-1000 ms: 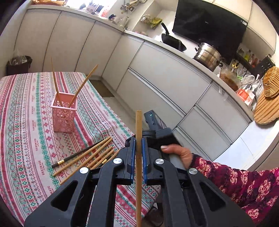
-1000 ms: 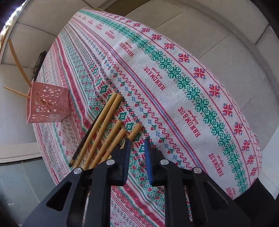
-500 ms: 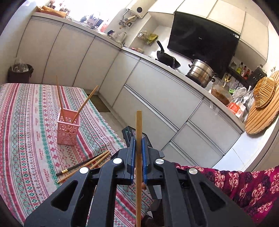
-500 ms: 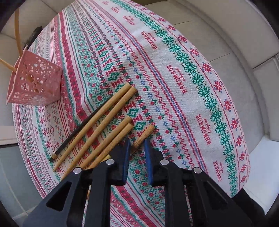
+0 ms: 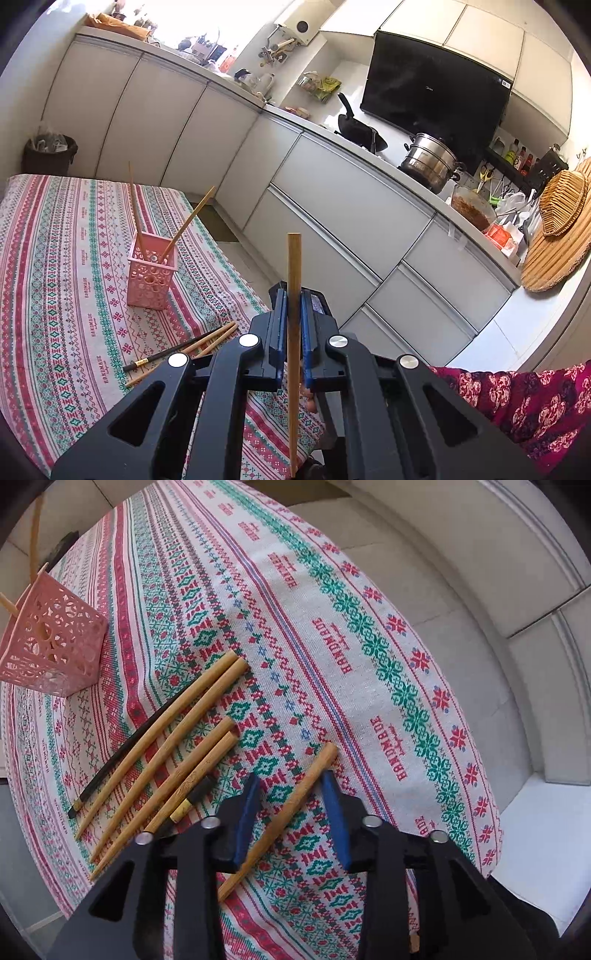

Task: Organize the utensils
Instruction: 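Lift the chopstick with the left tool while the right tool grasps another chopstick, then carry both held chopsticks over the pink mesh cup and lower them in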

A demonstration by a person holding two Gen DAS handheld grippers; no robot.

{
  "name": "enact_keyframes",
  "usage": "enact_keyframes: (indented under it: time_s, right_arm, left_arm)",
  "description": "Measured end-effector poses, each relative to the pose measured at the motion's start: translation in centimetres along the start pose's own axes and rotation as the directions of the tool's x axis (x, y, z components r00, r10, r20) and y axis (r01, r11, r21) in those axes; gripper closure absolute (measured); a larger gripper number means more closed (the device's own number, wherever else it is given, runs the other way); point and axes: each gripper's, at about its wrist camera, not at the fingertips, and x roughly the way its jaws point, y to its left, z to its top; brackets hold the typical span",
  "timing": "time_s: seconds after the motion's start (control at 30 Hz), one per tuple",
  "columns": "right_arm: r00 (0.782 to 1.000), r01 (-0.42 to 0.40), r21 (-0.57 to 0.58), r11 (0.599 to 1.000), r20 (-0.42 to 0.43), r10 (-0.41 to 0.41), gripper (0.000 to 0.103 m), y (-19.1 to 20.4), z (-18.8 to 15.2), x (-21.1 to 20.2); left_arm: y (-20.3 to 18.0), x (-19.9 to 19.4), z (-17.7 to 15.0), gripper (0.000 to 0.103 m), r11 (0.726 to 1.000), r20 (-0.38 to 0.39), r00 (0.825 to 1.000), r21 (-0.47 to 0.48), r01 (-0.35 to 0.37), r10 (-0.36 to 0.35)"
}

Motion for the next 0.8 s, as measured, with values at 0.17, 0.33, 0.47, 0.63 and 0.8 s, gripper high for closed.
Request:
enact_keyframes:
  time_s: [0.17, 0.33, 0.47, 0.63, 0.8]
  right_arm:
    - [0.989, -0.149, 0.009, 0.989, 0.021, 0.149, 0.095, -0.7, 0.1, -0.4]
    - [0.992, -0.120, -0.068, 0.990, 0.031, 0.123, 0.095, -1.4, 1.7, -2.2]
    - [0.994, -0.103, -0.100, 0.990, 0.031, 0.107, 0.095, -1.7, 2.4, -2.7]
    - [0.982, -0.174, -0.076, 0.982, 0.063, 0.179, 0.095, -4.0, 1.9, -3.0]
    - [0.939, -0.253, -0.122, 0.960, 0.208, 0.274, 0.095, -4.7, 0.2, -7.5]
  left_arm:
    - [0.3, -0.6, 0.0, 0.096, 1.000, 0.010, 1.000, -0.013, 0.002, -0.001]
    - [0.4, -0.4, 0.1, 0.096, 1.000, 0.009, 1.000, -0.020, -0.002, 0.002]
    - [0.4, -0.3, 0.1, 0.096, 1.000, 0.006, 1.000, -0.025, -0.006, 0.007]
    - [0.7, -0.1, 0.1, 0.096, 0.999, 0.008, 1.000, -0.038, -0.017, 0.017]
    - [0.6, -0.1, 0.2, 0.096, 0.999, 0.028, 0.999, -0.045, -0.028, 0.029]
